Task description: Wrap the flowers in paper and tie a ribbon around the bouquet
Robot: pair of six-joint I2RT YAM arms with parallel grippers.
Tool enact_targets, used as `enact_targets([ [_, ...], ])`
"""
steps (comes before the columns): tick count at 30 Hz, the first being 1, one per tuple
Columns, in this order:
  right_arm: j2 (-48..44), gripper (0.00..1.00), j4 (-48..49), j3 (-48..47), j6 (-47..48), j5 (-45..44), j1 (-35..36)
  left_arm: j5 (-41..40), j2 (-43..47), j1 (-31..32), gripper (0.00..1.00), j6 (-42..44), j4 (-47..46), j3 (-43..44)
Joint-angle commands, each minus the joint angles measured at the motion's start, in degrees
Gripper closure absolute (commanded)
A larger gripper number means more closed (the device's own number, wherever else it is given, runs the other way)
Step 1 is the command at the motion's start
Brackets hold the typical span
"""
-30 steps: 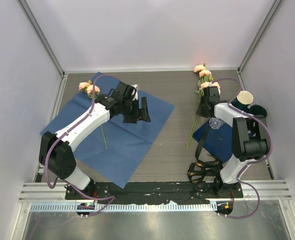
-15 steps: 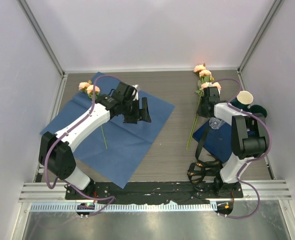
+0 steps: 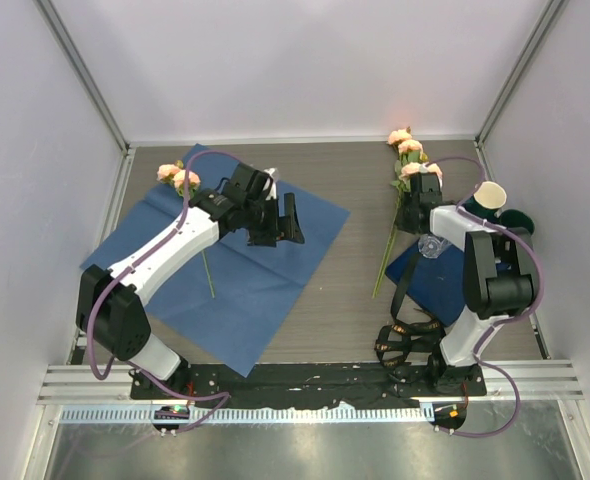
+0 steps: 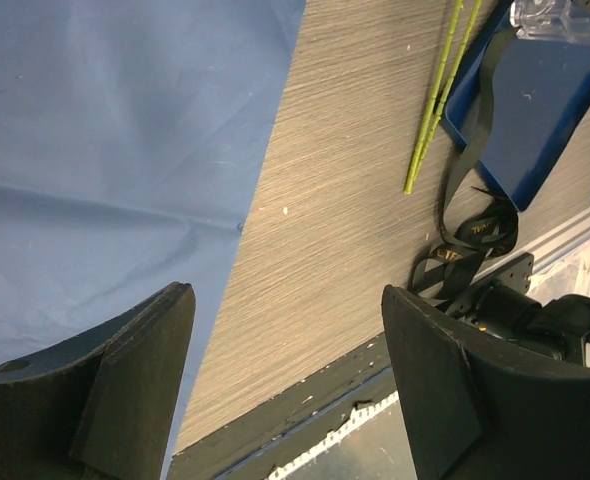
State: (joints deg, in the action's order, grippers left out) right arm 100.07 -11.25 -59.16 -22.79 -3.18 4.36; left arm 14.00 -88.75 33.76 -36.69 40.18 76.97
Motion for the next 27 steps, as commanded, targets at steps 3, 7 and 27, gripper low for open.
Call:
enact_targets([
  [3,-11.02,1.00,-3.16,-3.16,2.31,-4.46,-0.23,3.75,0.33,0.08,0.20,-2.77,-4.41,2.56],
  [7,-18.41,1.00,-3.70,-3.77,3.97,-1.24,3.09,10.07,-0.46,-2.89,0.10,-7.68,-13.00,3.54],
  [27,-25.10,1.00,28.21,7.74,-11.75,33.59,21.48,16.85,0.24,-6.16,0.23,-23.17,-39.92,-8.85],
])
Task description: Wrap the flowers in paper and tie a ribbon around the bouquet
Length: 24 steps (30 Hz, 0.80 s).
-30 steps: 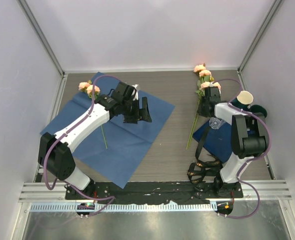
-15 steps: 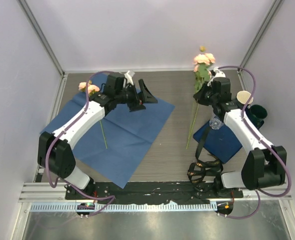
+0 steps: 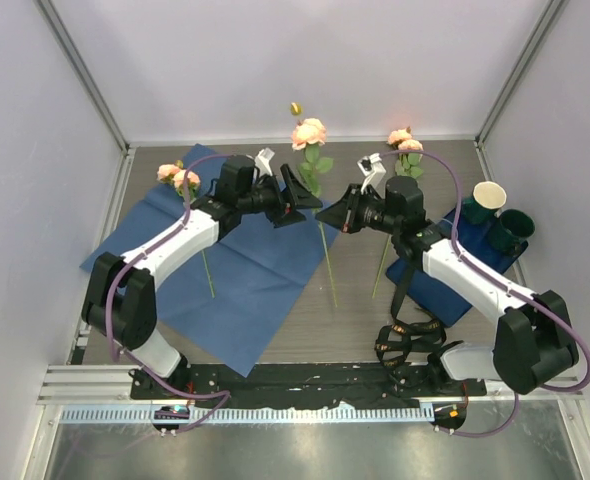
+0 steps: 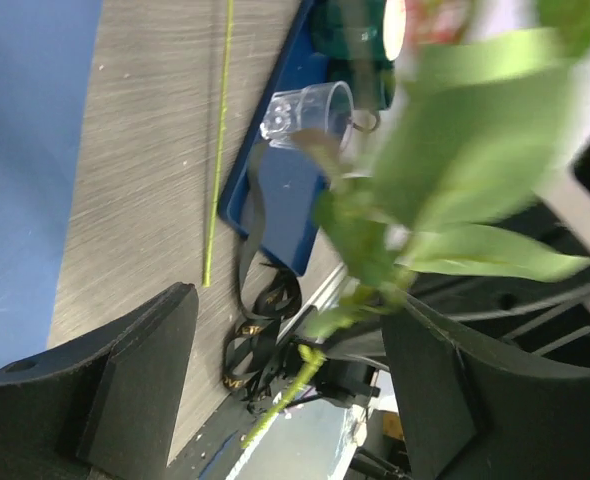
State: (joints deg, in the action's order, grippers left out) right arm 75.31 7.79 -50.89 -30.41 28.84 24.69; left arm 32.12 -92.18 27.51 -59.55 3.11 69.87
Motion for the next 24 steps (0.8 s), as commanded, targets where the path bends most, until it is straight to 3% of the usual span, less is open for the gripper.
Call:
enact_targets([
  [1,-0.08,1.00,9.26,-0.78,-4.21,1.66,1.41,-1.27,3.94,0.18,0.23,-0.13,-2.85,-2.10],
  [5,1.42,1.00,9.70,-1.58,-4.13,2.10,2.82,-1.88,3.85,0.27,0.25,-0.30,-2.85,-2.89],
  [9,1.77,1.00,9.61,-1.49,-3.60,2.62,3.96,-1.80,2.97,0.27,0.34,-0.39,-4.16,-1.31],
  [13,1.68,1.00,7.77,-2.19,-2.72,1.66,4.76,-1.80,2.27,0.00,0.60,1.18,-3.29,0.79],
  [15,1.42,0.89,5.14,-2.98,-1.58,-0.35,4.67,-2.67,2.27,-1.39,0.72,3.64,3.36,2.28],
  [16,1.33,0.67,1.13,-4.03,-0.80,-1.58,4.76,-4.07,2.53,-2.19,0.74,8.70,6.87,4.64],
  [17,1.25,0.60,-1.09,-4.73,1.13,-4.55,4.76,-6.00,2.88,-2.98,0.75,11.62,15.52,6.14],
  [19,0.55,0.51,-9.23,-6.40,3.51,-8.61,4.49,-13.61,2.10,-5.53,0.75,22.22,26.01,12.44],
  [20,0.11,0.50,-11.11,-6.50,4.56,-11.67,4.23,-16.45,1.22,-6.58,0.76,26.02,35.64,14.75],
  [23,-2.35,0.48,-14.99,-5.10,7.56,-14.16,2.21,-24.72,-3.69,-11.84,0.77,36.56,48.95,21.88],
  [24,-2.88,0.48,-15.35,-4.57,8.26,-14.25,0.64,-26.39,-6.32,-12.82,0.82,38.52,51.09,23.20],
])
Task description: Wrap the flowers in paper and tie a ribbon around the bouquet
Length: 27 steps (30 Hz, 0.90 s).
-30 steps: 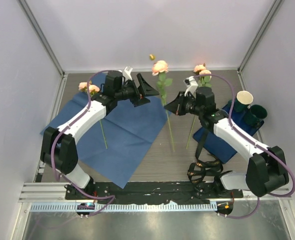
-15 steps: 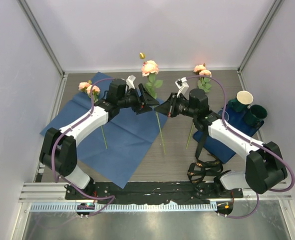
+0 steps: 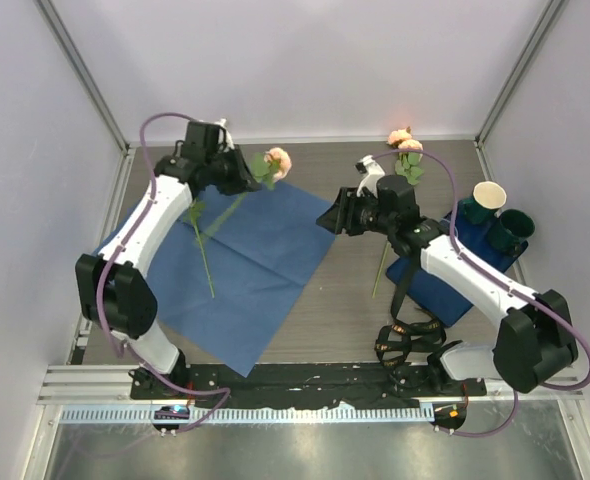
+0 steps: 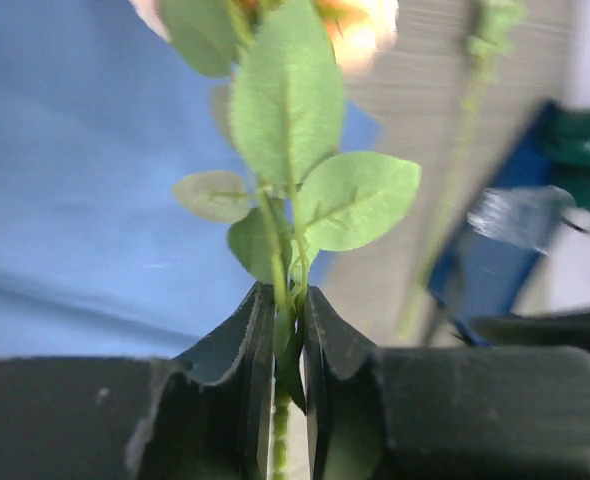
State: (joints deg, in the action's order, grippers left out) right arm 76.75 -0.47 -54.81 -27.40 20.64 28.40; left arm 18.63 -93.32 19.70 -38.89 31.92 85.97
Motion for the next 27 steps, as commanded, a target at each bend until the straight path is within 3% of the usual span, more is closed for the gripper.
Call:
enact_targets([
  [1,-4.85,0.48,-7.35,0.30,5.51,-5.88,-3.87,-18.14,-6.25,-5.72,0.83,19.54,24.05,8.41],
  [3,-5.65,0.48,-7.53,1.10,6.04,-5.53,-5.19,-24.58,-9.23,-7.31,0.96,20.87,26.34,10.43],
  [15,-5.91,0.48,-7.53,4.27,7.71,-4.91,-7.75,-39.97,-4.94,-7.49,0.98,21.49,6.66,1.12],
  [20,-4.51,0.47,-5.86,4.71,7.01,-4.21,-7.66,-41.39,-3.63,-7.31,0.98,23.86,-3.08,-1.24],
  [27,-5.12,0.48,-6.03,5.50,7.27,-4.21,-7.75,-44.82,-9.84,-7.49,1.00,28.69,-18.73,-2.75],
])
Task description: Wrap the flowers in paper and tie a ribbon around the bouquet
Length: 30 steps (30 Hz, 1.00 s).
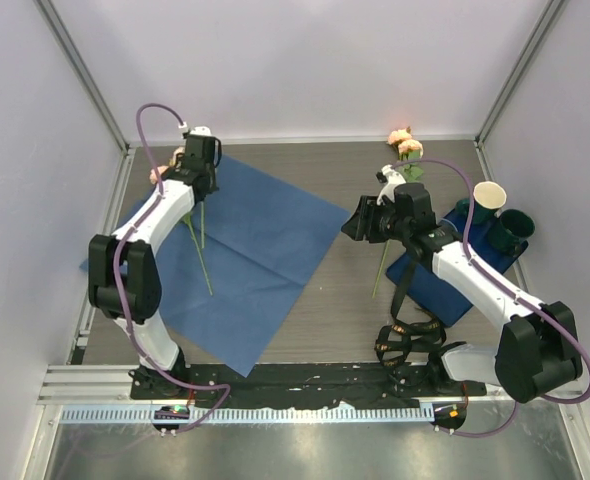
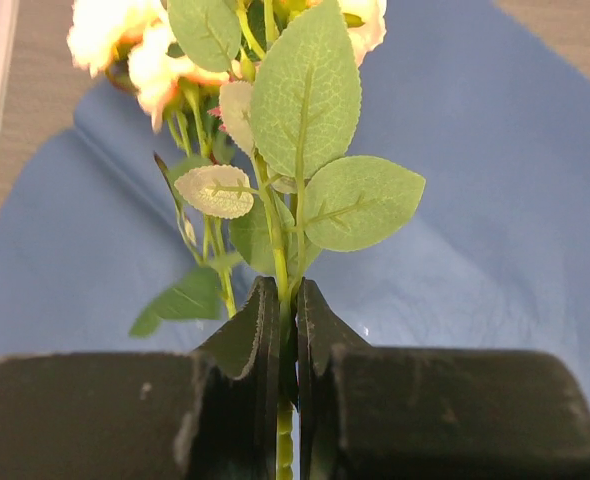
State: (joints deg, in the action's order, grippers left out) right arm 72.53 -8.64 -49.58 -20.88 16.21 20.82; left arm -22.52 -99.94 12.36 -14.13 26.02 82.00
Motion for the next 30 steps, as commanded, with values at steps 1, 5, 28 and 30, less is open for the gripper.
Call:
enact_targets([
  [1,-1.16,0.47,2.14,0.28,0.84,0.05,-0.25,-4.10,-4.72,-0.14,1.00,4.28,-12.92,2.19],
  [5,-2.13,0.48,2.05,0.71,1.11,-0.03,-0.34,-6.21,-12.37,-0.32,0.99,6.13,-10.73,8.60],
  [28,-2.92,0.47,1.44,2.21,0.58,0.49,-0.43,-8.15,-21.35,-1.46,0.77,7.18,0.08,8.97],
  [30,-2.57,0.47,1.09,1.95,0.58,0.49,-0.43,-6.57,-20.74,-1.37,0.70,7.45,-0.61,7.92],
])
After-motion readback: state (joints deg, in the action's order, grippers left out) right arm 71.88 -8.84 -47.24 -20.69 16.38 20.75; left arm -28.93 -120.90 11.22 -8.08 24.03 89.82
